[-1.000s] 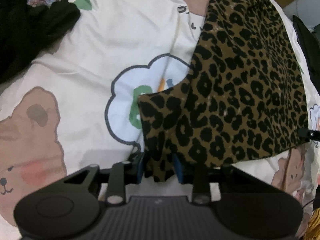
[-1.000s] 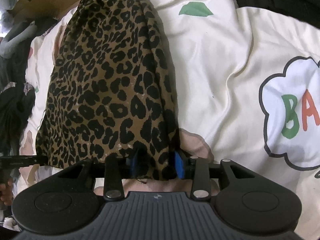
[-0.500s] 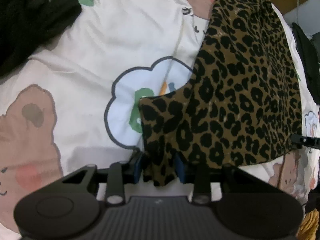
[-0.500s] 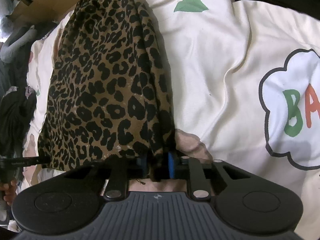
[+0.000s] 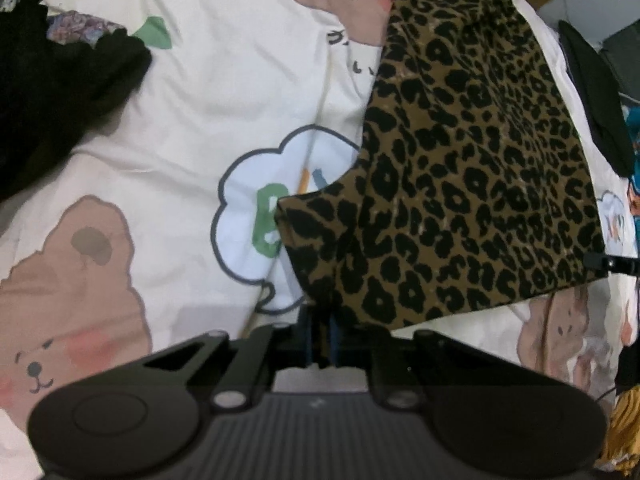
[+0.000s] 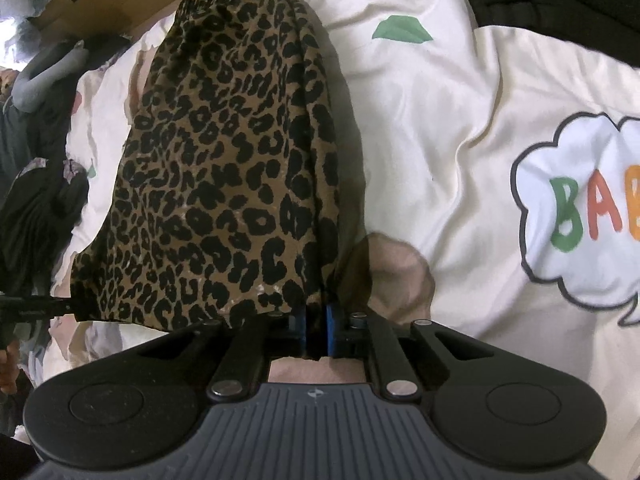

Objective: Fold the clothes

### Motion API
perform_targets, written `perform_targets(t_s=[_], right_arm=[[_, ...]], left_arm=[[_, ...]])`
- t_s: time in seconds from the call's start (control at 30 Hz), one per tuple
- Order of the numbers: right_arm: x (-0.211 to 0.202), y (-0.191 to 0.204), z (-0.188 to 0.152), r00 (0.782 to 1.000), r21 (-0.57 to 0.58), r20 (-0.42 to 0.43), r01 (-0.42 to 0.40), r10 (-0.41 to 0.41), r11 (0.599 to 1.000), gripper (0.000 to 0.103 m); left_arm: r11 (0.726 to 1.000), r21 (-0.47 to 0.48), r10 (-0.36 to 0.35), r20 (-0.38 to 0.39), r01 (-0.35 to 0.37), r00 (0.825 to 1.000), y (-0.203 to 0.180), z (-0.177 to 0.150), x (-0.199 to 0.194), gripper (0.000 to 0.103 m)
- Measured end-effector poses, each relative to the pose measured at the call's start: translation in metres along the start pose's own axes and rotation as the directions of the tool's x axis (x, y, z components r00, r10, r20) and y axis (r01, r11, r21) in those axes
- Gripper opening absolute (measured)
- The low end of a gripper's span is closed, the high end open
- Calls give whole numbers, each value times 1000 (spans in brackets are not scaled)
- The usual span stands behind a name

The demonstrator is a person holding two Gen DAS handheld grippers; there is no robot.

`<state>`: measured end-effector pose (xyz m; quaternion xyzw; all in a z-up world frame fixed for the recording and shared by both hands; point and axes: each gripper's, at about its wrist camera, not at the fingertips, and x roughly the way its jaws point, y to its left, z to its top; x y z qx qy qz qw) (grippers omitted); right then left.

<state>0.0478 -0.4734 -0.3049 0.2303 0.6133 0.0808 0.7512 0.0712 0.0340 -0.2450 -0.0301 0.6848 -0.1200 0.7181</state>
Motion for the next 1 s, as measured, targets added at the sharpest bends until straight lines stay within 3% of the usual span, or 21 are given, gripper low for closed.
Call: perform_targets(t_s=[0.2, 0.57, 0.8, 0.9, 1.0], right_arm=[[-8, 10, -14, 999, -3, -24, -22, 22, 1000, 7], [-12, 16, -47, 994, 34, -98, -55, 58, 998, 5], [-6, 14, -41, 994, 18, -88, -60, 62, 998, 6], [-6, 7, -40, 995, 30, -68, -78, 79, 997, 12], [-4, 7, -42, 995, 29, -43, -84, 85, 996, 29]], left_arm=[[1000, 4, 18, -13, -18, 1000, 50, 5, -16, 8], [999, 6, 35, -55, -35, 998, 63, 7, -29, 8], [1000, 3, 30, -59, -30, 998, 68, 21, -25, 8], [1000, -7, 21, -58, -21, 998, 73, 26, -22, 8], [1000, -21, 10, -61, -12, 998, 78, 32, -19, 8]])
